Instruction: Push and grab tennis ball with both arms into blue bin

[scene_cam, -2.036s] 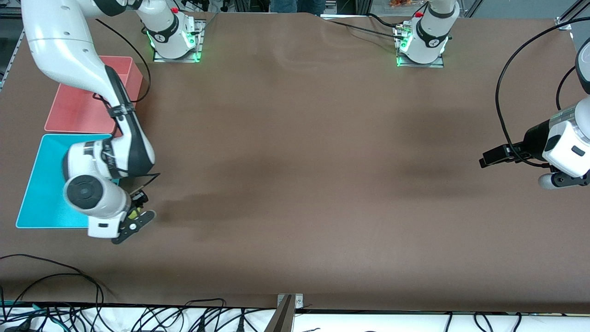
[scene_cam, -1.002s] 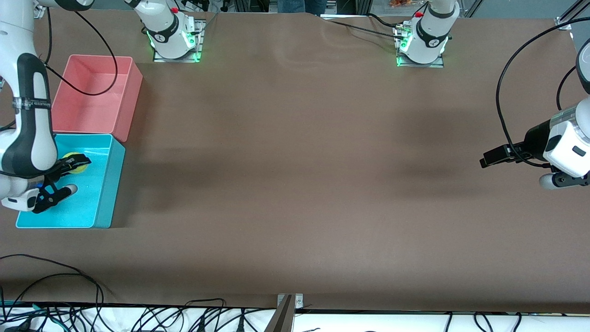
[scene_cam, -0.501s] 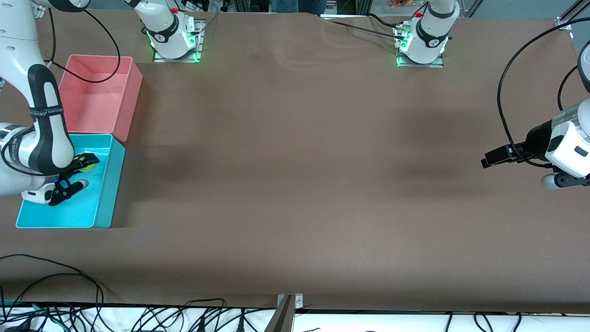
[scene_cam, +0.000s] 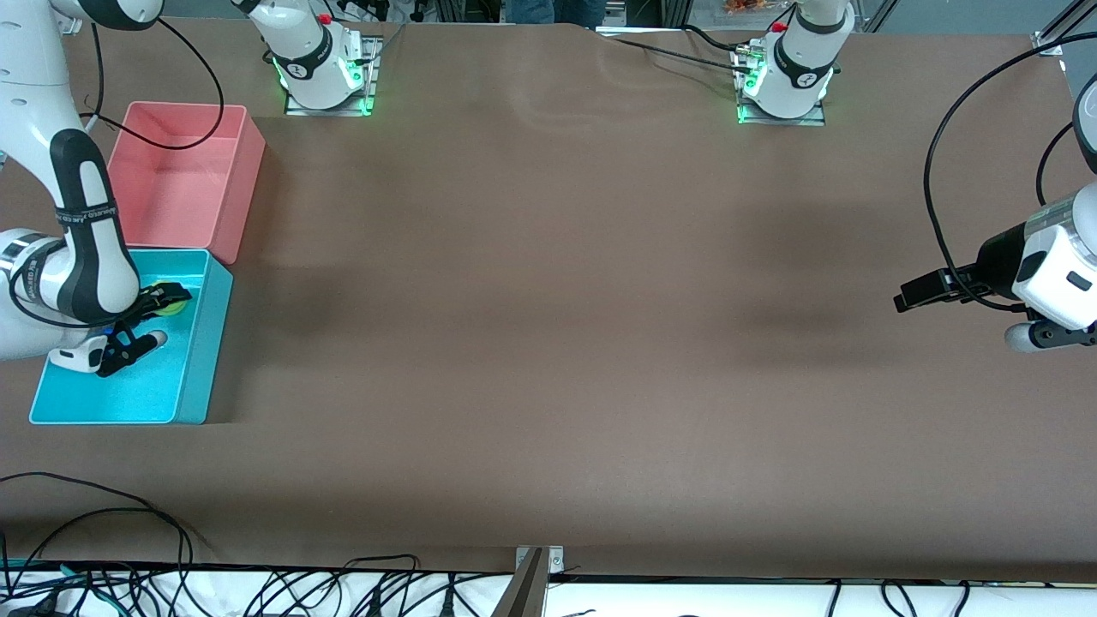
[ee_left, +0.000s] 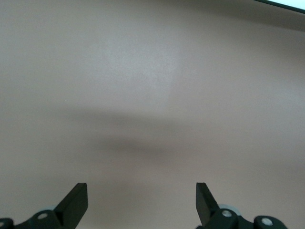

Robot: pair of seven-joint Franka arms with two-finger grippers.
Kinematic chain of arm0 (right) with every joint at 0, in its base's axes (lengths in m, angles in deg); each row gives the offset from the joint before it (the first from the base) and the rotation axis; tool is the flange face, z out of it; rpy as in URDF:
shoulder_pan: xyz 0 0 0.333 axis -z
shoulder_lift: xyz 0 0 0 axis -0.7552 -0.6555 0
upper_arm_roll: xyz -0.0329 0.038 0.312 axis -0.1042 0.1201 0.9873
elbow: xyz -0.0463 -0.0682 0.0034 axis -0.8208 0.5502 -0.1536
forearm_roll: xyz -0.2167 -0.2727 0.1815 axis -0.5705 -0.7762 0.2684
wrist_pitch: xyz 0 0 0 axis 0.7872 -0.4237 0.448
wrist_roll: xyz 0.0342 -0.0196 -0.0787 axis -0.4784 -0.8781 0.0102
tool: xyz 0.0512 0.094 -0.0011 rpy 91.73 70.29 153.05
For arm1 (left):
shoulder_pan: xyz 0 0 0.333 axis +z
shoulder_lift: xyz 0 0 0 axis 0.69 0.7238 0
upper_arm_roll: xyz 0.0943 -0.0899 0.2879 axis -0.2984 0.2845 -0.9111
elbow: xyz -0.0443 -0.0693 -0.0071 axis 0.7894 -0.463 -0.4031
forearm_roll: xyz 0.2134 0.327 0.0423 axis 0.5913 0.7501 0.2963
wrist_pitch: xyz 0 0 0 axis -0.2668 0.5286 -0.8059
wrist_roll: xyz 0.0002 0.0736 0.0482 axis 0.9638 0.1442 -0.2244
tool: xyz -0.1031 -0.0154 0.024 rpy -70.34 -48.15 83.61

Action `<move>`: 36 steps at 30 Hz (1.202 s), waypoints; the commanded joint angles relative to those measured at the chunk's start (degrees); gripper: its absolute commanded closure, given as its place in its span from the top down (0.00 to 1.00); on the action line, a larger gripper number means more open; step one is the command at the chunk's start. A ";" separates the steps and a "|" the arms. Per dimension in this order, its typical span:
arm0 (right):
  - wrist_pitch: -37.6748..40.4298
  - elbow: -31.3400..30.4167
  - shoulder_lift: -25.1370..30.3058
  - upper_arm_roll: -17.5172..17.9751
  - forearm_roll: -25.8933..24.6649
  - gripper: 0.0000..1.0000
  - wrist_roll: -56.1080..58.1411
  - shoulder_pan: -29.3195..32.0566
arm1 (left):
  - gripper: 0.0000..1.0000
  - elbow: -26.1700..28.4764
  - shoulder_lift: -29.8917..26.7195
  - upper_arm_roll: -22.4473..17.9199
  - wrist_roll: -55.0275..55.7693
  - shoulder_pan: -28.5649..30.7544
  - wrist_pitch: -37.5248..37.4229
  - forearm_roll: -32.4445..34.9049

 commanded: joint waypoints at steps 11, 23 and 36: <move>2.84 0.09 1.94 0.70 1.46 1.00 0.40 0.15 | 1.00 -1.49 0.70 -0.07 -1.43 -0.21 -1.21 -0.56; 13.82 7.03 6.59 2.63 1.38 1.00 0.05 -0.81 | 1.00 -1.40 0.70 -0.15 -1.43 -0.30 -1.12 -0.47; 27.80 13.80 14.33 3.86 0.94 1.00 -15.40 -6.70 | 1.00 -1.05 0.35 0.20 -1.43 -0.91 -1.21 4.89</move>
